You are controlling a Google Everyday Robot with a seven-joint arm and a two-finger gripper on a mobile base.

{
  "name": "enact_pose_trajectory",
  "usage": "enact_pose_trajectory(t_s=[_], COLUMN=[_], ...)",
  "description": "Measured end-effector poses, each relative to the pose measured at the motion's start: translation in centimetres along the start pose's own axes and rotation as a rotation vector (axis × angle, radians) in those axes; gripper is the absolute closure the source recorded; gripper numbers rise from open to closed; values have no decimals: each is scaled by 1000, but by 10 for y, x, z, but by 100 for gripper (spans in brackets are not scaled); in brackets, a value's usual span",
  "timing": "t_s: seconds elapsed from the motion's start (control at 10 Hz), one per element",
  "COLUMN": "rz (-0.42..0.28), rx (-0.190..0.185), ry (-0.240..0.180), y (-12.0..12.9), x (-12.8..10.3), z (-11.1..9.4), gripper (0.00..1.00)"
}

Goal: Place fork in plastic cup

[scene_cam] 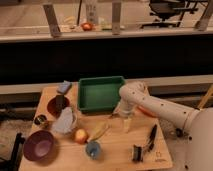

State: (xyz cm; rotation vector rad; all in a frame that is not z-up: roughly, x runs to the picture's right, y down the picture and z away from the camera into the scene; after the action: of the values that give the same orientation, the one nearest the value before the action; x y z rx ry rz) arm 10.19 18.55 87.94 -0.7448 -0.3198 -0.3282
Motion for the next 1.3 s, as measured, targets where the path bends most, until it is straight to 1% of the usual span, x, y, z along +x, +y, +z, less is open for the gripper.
enact_pose_trajectory(t_s=[0.1, 0.2, 0.3, 0.6, 0.8, 0.9, 1.0, 1.1, 1.3], rz=[5, 8, 8, 2, 2, 4, 2, -14, -48], rx=[3, 10, 11, 15, 11, 8, 10, 23, 38], ry=[1, 1, 1, 2, 6, 4, 4, 4, 8], y=[-2, -4, -5, -7, -6, -3, -4, -4, -3], x=[2, 4, 4, 4, 6, 7, 7, 7, 9], z=[0, 1, 1, -3, -6, -5, -5, -11, -25], gripper=[29, 41, 48, 80, 97, 100, 100, 100, 100])
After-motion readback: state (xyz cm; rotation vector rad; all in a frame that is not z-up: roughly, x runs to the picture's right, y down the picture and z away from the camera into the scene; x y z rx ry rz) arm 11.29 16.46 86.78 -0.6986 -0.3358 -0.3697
